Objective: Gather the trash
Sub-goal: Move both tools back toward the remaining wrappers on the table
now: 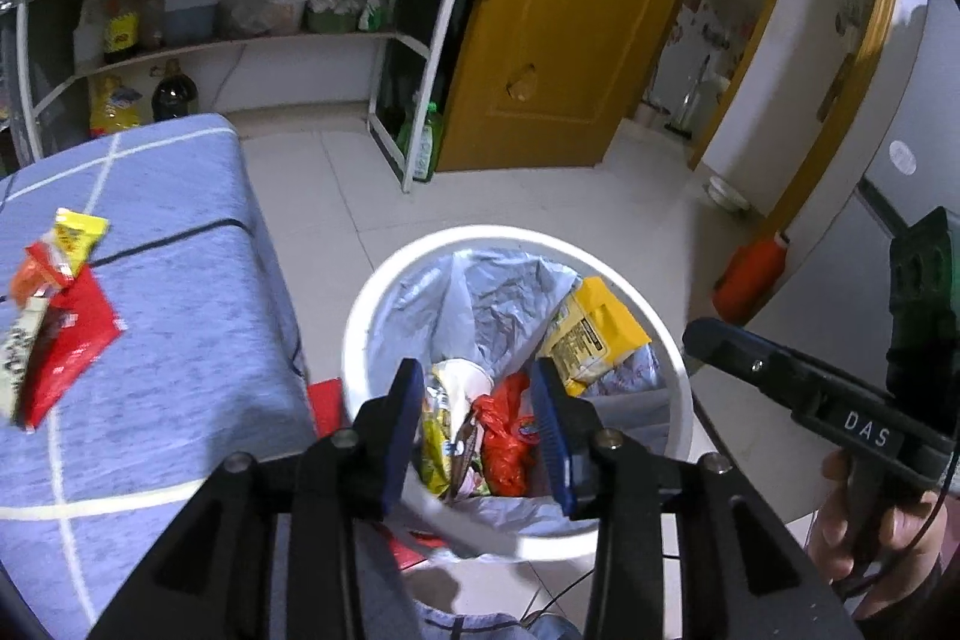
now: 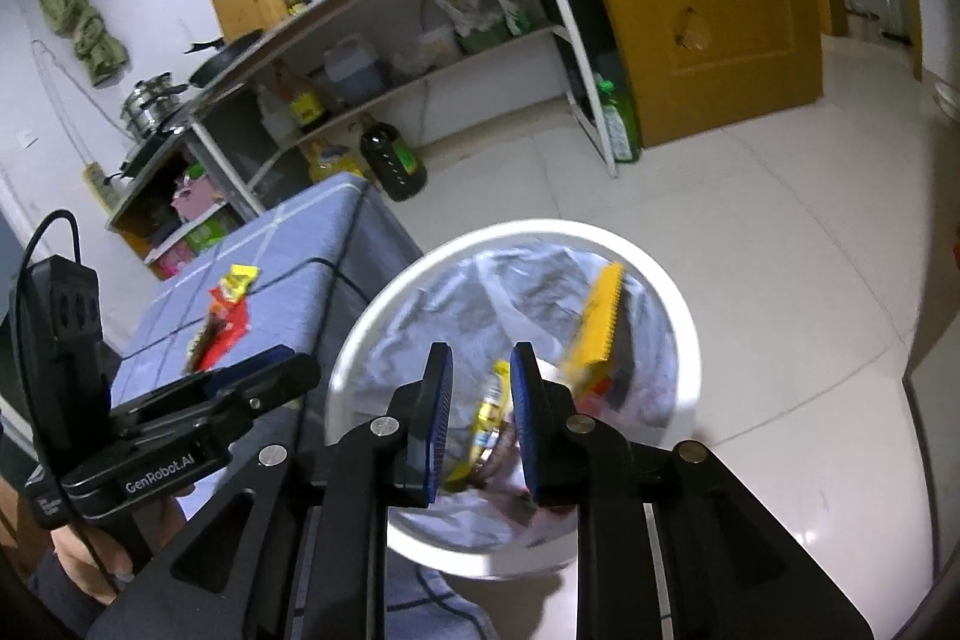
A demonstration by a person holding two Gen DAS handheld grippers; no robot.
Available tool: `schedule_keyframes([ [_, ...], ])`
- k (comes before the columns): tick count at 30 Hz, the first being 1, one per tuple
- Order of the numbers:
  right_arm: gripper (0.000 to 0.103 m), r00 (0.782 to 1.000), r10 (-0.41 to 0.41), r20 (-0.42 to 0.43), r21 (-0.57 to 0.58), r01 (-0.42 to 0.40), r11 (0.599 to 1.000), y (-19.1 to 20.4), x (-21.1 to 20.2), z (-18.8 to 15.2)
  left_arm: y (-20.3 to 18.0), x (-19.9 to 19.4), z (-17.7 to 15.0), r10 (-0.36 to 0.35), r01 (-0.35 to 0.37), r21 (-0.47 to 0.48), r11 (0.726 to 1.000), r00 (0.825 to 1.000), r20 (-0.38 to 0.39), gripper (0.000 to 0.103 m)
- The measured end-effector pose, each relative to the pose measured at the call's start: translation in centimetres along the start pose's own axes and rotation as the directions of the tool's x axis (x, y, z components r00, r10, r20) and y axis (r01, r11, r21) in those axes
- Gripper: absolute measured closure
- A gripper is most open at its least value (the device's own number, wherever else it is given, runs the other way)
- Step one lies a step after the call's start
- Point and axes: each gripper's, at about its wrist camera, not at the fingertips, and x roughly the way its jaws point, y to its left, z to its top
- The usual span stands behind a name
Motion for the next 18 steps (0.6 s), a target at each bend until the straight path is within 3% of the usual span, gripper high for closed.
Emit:
schedule_keyframes([
  [8,0.082,0.998,0.061,0.024,-0.076,-0.059,0.995,4.9,-0.9,0.3,3.8,-5.1,-1.2,0.066,-0.065,-0.016,0.998,0.996,0.067,0.059],
  [18,0.082,0.986,0.146,-0.083,-0.197,-0.160,0.967,12.8,3.4,-0.8,11.4,-8.9,-2.8,0.206,-0.198,-0.098,0.975,0.975,0.081,0.058],
])
